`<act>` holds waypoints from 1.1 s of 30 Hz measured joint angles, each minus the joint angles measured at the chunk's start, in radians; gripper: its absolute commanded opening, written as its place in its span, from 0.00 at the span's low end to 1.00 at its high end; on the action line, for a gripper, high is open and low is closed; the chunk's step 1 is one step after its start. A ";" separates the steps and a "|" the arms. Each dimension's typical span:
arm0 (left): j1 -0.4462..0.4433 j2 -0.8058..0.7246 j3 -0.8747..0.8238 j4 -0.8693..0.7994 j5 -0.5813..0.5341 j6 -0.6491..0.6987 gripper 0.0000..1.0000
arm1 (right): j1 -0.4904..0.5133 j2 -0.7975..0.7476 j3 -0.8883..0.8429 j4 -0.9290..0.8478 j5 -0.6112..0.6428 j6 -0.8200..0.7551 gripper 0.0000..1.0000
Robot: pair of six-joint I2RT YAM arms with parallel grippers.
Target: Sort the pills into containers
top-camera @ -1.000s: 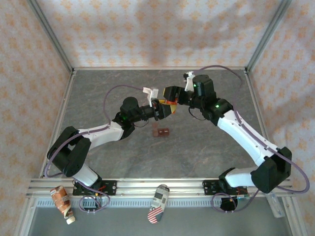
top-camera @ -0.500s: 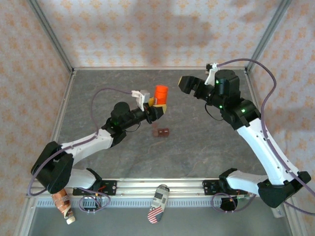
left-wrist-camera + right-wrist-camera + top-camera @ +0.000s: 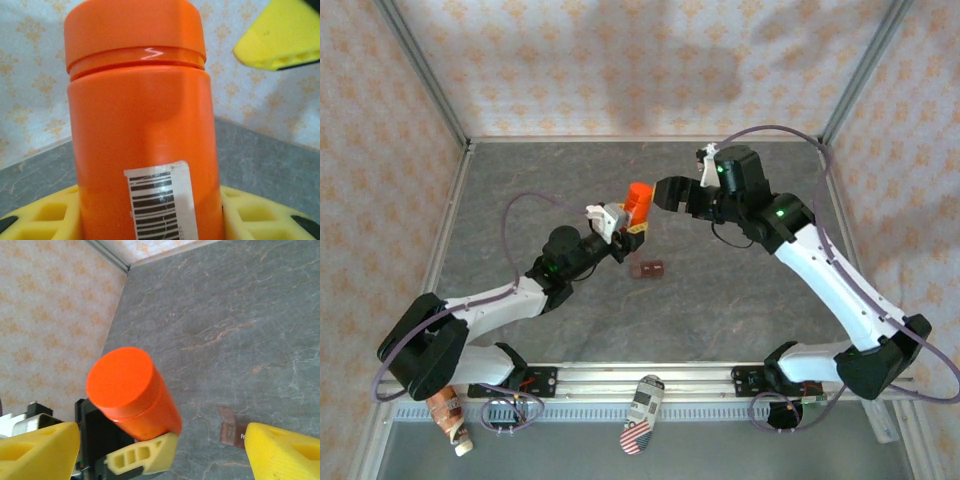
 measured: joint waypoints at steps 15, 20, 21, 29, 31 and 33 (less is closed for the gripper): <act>-0.007 0.029 0.008 -0.063 0.012 0.076 0.00 | 0.029 0.167 0.067 -0.004 -0.013 -0.033 0.79; -0.006 0.029 0.019 -0.082 0.016 0.077 0.00 | 0.035 0.186 0.078 -0.004 -0.027 -0.041 0.71; -0.006 0.029 0.020 -0.083 0.016 0.077 0.00 | 0.037 0.186 0.078 -0.003 -0.028 -0.041 0.69; -0.007 0.029 0.021 -0.085 0.016 0.076 0.00 | 0.037 0.190 0.079 -0.003 -0.038 -0.044 0.67; -0.007 0.029 0.021 -0.085 0.016 0.075 0.00 | 0.037 0.193 0.079 -0.003 -0.038 -0.044 0.68; -0.007 0.029 0.021 -0.085 0.016 0.075 0.00 | 0.037 0.196 0.079 -0.003 -0.038 -0.044 0.68</act>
